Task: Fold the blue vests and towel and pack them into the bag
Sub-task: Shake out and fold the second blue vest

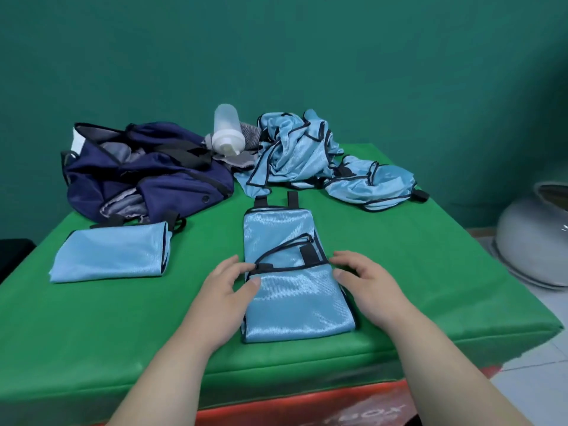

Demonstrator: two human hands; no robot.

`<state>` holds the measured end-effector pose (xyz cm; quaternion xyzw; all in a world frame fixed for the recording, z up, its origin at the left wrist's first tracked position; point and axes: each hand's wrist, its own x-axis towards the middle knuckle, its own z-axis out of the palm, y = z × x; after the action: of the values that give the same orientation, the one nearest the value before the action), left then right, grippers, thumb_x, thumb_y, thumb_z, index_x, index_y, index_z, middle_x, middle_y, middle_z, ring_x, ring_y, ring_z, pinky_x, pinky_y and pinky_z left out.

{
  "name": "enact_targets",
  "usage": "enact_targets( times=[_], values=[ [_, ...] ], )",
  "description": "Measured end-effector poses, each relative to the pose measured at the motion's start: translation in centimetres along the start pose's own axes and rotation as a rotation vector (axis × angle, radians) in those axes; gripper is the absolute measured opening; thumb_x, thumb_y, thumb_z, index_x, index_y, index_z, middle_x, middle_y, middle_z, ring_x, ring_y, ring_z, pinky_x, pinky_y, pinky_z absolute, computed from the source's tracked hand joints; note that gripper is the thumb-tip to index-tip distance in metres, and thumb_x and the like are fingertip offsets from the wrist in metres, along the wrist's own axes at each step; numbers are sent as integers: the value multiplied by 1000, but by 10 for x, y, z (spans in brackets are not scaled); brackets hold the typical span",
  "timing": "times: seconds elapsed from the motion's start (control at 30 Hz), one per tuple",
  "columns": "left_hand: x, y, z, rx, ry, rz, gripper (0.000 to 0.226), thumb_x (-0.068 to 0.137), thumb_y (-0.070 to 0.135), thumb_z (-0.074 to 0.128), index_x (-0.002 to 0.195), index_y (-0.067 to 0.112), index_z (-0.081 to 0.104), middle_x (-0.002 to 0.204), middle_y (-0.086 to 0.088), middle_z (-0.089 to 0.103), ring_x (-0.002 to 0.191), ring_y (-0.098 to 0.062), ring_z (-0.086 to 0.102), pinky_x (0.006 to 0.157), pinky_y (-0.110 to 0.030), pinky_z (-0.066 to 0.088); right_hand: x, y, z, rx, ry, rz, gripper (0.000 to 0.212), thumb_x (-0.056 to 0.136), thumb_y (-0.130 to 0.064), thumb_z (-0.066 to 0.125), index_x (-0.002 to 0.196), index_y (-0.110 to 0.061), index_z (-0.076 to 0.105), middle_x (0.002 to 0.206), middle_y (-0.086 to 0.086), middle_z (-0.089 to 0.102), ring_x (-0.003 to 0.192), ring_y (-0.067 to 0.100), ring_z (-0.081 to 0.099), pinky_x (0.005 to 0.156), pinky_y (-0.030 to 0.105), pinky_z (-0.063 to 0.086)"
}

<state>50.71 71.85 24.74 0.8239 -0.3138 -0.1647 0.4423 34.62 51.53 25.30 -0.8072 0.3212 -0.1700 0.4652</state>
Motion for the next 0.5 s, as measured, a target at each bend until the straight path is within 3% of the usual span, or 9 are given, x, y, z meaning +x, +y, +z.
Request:
enact_targets(
  times=[0.17, 0.33, 0.5],
  values=[
    [3, 2, 5, 193, -24, -4, 43, 97, 47, 53, 135, 27, 56, 157, 6, 33, 145, -13, 26, 119, -35, 22, 7, 3, 7, -192, -21, -18, 21, 94, -39, 65, 111, -28, 68, 144, -15, 48, 131, 5, 44, 110, 27, 31],
    [10, 8, 6, 440, 21, -11, 39, 97, 54, 46, 123, 29, 59, 147, 8, 43, 136, -18, 33, 112, -39, 30, 15, 0, 8, -324, -10, -8, 14, 87, -46, 68, 88, -35, 60, 150, -9, 43, 137, 14, 40, 116, 38, 29],
    [16, 14, 2, 543, -18, -23, 39, 93, 62, 45, 115, 33, 58, 142, 12, 44, 132, -17, 35, 108, -39, 35, 19, -11, 4, -456, -70, -3, 20, 86, -47, 70, 82, -35, 53, 154, -7, 38, 142, 15, 30, 118, 43, 22]
  ],
)
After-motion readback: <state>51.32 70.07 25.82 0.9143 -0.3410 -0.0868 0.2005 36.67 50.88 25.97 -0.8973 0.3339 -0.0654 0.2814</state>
